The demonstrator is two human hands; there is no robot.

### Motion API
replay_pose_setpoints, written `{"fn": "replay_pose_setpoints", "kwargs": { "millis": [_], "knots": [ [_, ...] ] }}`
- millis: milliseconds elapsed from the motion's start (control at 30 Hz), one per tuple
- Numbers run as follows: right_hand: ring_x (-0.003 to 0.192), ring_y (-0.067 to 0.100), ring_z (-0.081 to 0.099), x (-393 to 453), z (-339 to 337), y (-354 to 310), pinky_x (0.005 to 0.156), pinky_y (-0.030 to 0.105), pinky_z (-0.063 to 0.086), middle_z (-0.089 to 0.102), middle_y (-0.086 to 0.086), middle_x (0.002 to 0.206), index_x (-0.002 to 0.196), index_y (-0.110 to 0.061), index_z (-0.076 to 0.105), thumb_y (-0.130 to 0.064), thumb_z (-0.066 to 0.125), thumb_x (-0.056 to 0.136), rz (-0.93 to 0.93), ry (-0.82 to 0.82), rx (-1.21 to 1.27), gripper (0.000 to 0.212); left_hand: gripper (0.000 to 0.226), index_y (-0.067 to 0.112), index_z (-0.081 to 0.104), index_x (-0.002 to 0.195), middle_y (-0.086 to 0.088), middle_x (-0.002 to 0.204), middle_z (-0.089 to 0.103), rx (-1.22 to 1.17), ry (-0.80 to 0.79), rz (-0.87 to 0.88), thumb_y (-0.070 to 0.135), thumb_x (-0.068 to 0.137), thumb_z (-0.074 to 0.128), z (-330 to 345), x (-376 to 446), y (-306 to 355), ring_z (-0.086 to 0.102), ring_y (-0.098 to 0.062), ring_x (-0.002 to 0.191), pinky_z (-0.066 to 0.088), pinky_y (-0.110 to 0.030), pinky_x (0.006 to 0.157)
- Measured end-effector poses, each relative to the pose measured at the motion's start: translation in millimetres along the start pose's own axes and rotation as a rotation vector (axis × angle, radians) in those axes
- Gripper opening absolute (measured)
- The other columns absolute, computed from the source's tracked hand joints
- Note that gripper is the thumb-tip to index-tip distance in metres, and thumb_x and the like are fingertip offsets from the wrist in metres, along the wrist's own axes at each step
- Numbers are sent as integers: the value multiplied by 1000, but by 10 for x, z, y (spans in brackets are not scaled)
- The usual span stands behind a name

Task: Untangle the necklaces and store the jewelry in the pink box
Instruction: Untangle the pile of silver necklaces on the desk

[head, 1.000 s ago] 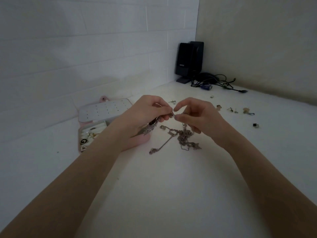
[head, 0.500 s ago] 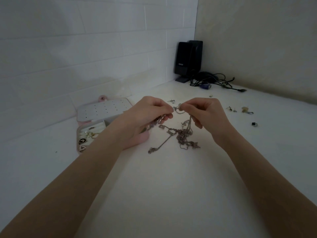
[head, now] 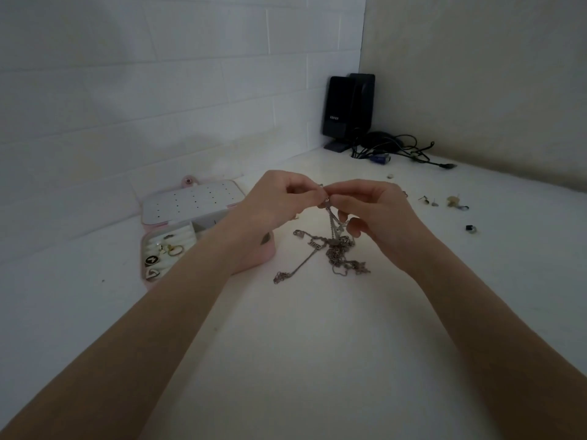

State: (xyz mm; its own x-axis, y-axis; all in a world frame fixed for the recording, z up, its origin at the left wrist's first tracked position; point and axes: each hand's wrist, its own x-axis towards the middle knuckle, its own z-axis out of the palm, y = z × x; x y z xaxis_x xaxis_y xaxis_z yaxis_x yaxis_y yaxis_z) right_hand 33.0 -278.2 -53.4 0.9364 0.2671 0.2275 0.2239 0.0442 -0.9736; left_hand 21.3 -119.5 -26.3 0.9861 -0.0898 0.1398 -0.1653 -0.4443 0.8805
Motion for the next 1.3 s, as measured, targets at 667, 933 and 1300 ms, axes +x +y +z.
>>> {"fn": "replay_pose_setpoints", "kwargs": {
  "millis": [667,933,1300],
  "knots": [
    [68,21,47,-7,23,-38,54,21,41,65,4,71,85,-10,57,1,62,84,-11,-12,125,12,11,8,67,77,1,68,61,-560,-188,-258,19,77,66,7,-4,-105,48,-3,55,36,-11,43],
    [64,13,51,5,15,-25,57,19,45,62,-1,69,84,-11,57,5,60,83,-35,25,169,16,8,11,68,79,-3,67,58,-497,-161,-233,3,79,67,-3,26,-116,43,-12,62,38,-14,45],
    [61,11,46,21,-7,-25,58,20,45,55,4,75,83,-12,57,5,56,86,-16,-3,222,17,11,21,66,81,2,79,60,-179,-14,-54,10,84,65,26,-9,-47,51,-7,76,41,-18,67]
  ]
}}
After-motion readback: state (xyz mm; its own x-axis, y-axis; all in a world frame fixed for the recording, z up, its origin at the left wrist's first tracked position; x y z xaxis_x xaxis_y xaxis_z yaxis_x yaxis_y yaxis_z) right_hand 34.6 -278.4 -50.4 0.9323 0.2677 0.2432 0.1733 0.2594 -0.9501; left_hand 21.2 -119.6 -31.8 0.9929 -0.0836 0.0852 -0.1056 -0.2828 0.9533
